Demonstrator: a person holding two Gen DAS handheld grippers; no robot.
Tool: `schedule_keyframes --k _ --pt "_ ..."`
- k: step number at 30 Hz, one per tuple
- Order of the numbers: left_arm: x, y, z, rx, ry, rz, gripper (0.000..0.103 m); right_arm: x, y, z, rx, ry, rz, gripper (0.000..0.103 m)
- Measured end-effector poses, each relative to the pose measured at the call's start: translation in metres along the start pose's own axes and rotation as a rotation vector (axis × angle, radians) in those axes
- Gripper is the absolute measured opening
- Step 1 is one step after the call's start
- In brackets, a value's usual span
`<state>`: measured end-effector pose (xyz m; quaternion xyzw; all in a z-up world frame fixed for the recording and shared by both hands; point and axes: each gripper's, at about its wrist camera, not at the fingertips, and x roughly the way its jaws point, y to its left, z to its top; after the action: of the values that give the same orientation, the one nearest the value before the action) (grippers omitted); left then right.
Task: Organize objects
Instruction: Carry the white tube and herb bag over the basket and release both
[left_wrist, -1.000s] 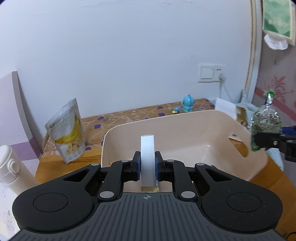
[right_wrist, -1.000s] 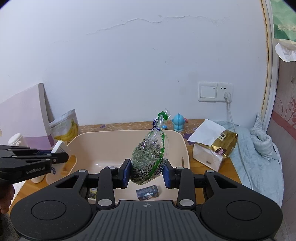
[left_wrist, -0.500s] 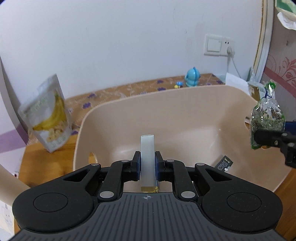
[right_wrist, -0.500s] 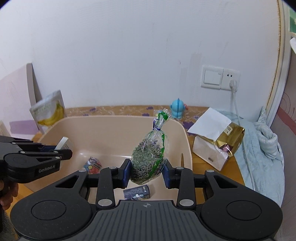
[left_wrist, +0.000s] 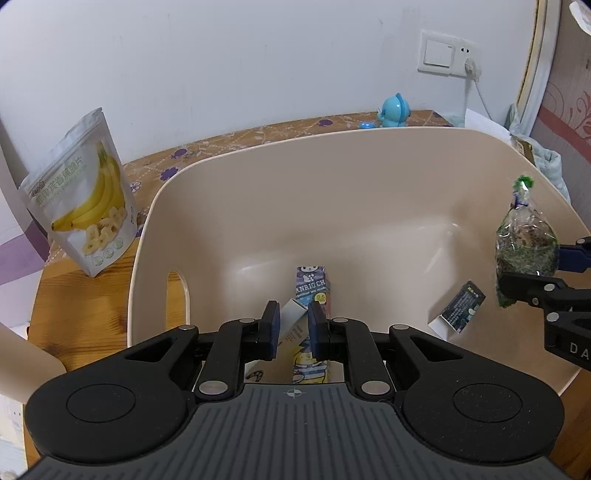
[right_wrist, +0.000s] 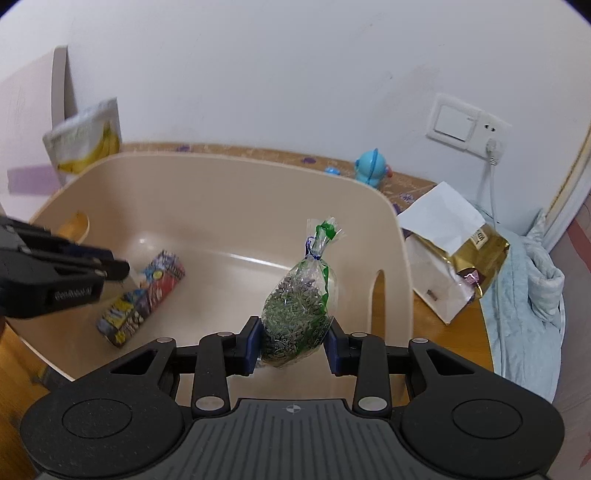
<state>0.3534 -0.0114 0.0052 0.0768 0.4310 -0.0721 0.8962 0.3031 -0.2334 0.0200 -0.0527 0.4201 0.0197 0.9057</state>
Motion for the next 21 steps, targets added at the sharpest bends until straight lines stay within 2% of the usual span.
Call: schedule_keyframes --k 3,4,5,7,9,12,14,15,16,19,21 --pt "-0.002 0.001 -0.001 -0.01 -0.006 -0.012 0.017 0.001 0.004 0.0 -0.022 0.004 -0.014 0.034" --pt "-0.003 0.002 -0.001 -0.017 -0.012 -0.014 0.021 0.001 0.004 0.0 -0.018 0.005 -0.009 0.042" --pt "-0.004 0.002 -0.001 -0.019 -0.017 -0.013 0.022 0.001 0.003 0.001 -0.012 0.006 -0.006 0.041" --pt "-0.007 0.004 -0.002 -0.018 -0.032 -0.005 0.03 0.0 0.003 0.002 -0.008 0.006 -0.005 0.044" --pt "-0.013 0.005 -0.003 -0.025 -0.055 -0.005 0.04 -0.002 0.004 0.001 -0.013 -0.002 -0.017 0.052" --pt "-0.022 0.006 -0.004 -0.032 -0.079 -0.023 0.044 -0.009 0.002 0.0 0.002 -0.023 -0.016 0.067" --pt "-0.029 0.005 -0.004 -0.03 -0.097 -0.013 0.056 -0.016 0.0 0.0 0.016 -0.042 -0.016 0.075" --pt "-0.034 0.005 -0.005 -0.029 -0.116 -0.005 0.068 -0.02 -0.001 0.0 0.023 -0.051 -0.016 0.077" --pt "-0.039 0.005 -0.005 -0.029 -0.14 0.0 0.075 -0.024 -0.002 -0.001 0.028 -0.06 -0.017 0.079" --pt "-0.052 0.008 -0.007 -0.03 -0.186 0.0 0.08 -0.037 -0.005 -0.001 0.038 -0.091 -0.022 0.092" --pt "-0.06 0.012 -0.008 -0.038 -0.201 -0.001 0.081 -0.047 -0.006 -0.002 0.037 -0.117 -0.028 0.096"
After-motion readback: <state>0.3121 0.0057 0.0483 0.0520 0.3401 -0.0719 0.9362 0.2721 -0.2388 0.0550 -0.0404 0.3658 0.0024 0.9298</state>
